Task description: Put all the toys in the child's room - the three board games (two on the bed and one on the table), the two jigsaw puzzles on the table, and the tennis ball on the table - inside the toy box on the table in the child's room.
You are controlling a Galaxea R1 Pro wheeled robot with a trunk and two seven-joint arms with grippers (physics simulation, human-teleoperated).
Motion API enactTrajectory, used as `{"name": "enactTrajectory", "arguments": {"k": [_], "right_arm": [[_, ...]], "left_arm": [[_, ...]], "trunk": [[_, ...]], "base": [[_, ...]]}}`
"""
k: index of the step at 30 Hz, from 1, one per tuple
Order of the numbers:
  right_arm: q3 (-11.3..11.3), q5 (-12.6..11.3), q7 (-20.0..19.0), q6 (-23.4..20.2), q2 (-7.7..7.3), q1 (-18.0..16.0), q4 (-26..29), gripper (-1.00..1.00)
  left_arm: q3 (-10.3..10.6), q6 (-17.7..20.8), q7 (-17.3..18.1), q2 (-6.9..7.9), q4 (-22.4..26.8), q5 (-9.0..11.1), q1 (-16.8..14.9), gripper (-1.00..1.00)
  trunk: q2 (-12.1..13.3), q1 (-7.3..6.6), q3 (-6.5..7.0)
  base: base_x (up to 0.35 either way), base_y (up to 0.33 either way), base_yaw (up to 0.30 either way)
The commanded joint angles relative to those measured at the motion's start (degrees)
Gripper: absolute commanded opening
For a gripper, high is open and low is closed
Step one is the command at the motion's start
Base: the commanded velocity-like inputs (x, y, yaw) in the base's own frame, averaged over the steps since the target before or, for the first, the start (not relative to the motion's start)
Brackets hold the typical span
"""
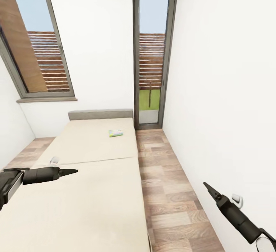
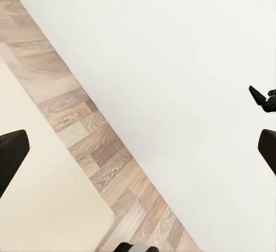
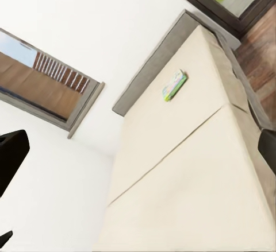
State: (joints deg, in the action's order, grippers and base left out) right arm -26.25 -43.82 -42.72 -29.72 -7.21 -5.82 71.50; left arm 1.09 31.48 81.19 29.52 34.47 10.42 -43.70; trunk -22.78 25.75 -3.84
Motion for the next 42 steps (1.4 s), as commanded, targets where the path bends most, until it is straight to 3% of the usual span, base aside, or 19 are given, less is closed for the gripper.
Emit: {"name": "enactTrajectory", "arguments": {"k": [1,15,20,21,24,29,42], "right_arm": [[0.1,-0.4,0.5,-0.5,-0.04,0.0,0.1,1.0],[5.2,-0.4,6.8,-0.7,-0.22,-1.1,2.9,1.0],[9.9,0.1,10.1,-0.9,-0.39,-3.9,3.5,1.0],[11.5,0.6,11.2,-1.1,-0.44,-4.6,3.5,1.0],[13.8,2.1,12.8,-1.9,-0.47,-5.5,3.6,1.0],[15.3,4.2,13.8,-3.6,-0.38,-6.1,4.6,1.0],[15.8,4.8,13.7,-4.2,-0.52,-6.1,5.7,1.0]], "left_arm": [[0.1,0.6,0.1,0.02,0.0,0.2,-0.1,1.0],[0.2,0.6,0.0,0.07,0.0,0.2,-0.1,1.0],[0.2,0.6,0.0,0.03,0.0,0.2,-0.1,1.0],[0.2,0.6,-0.1,0.02,0.0,0.2,-0.1,1.0],[0.2,0.6,-0.4,0.06,0.0,0.2,-0.1,1.0],[0.1,0.6,-0.5,0.13,0.0,0.3,-0.1,1.0],[0.0,0.6,-0.5,0.16,0.0,0.3,-0.1,1.0]], "trunk": [[-0.1,0.04,-0.17],[-0.1,0.04,-0.73],[-0.1,0.04,-0.93],[-0.1,0.04,-0.97],[-0.1,0.04,-1.1],[-0.1,0.04,-1.3],[-0.1,0.04,-1.85]], "base": [[0.011,-0.082,0.23],[0.003,-0.035,0.244],[0.0,-0.099,0.248],[0.0,-0.049,0.248],[0.0,-0.03,0.248],[0.0,-0.019,0.248],[0.0,-0.161,0.248]]}}
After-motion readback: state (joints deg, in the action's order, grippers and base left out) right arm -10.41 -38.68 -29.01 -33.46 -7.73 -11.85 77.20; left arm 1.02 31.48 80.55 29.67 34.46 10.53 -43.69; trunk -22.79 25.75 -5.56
